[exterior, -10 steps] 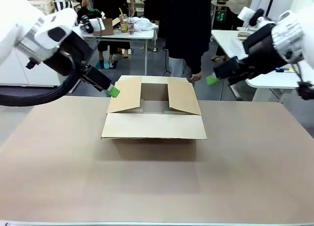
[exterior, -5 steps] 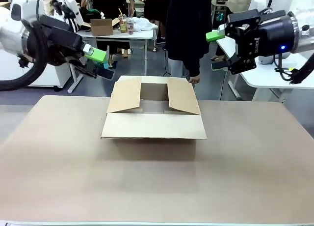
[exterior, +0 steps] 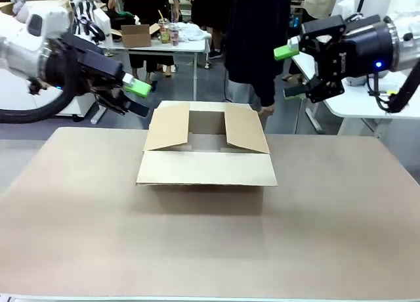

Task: Pack the gift set into the box.
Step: Place both hands on the side flaps of the Package Box and spread them outward.

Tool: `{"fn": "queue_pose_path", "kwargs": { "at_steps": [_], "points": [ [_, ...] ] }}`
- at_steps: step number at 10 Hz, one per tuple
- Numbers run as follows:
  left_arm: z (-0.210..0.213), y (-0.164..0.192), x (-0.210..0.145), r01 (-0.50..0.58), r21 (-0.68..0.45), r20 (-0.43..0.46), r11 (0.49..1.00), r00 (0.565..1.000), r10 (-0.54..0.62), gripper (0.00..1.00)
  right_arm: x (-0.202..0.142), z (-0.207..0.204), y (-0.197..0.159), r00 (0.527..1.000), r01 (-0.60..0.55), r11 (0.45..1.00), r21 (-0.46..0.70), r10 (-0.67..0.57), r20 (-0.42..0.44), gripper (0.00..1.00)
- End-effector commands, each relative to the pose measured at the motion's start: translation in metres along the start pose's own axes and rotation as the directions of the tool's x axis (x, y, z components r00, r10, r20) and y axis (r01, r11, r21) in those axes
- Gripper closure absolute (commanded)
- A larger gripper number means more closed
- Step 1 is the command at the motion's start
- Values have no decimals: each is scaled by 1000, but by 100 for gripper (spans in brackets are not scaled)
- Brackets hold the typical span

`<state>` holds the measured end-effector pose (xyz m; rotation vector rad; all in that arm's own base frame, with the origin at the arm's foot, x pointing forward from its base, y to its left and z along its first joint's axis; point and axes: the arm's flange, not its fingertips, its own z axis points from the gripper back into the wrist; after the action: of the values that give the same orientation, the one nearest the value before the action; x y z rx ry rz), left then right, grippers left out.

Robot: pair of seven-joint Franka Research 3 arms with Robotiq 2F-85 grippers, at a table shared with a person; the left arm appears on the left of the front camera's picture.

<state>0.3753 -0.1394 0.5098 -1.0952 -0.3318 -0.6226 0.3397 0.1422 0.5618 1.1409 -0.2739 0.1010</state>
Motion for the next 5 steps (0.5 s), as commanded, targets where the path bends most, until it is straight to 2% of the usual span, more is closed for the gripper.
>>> {"fn": "queue_pose_path", "kwargs": {
  "at_steps": [1, 2, 4, 5],
  "points": [
    [-18, -15, 27, -135, 304, -60, 943, 985, 161, 0, 4, 2, -1, 1000, -28, 999, 35, 27, 16, 0],
    [-32, -16, 47, -147, 467, -79, 872, 975, 207, 0, 4, 2, -1, 1000, -28, 999, 35, 27, 16, 0],
    [-87, -7, 90, -87, 694, -163, 715, 948, 274, 0, 4, 2, -1, 1000, -28, 999, 35, 27, 16, 0],
    [-114, -2, 108, -44, 792, -168, 609, 943, 286, 0, 4, 2, -1, 1000, -28, 999, 35, 27, 16, 0]
  ]
}}
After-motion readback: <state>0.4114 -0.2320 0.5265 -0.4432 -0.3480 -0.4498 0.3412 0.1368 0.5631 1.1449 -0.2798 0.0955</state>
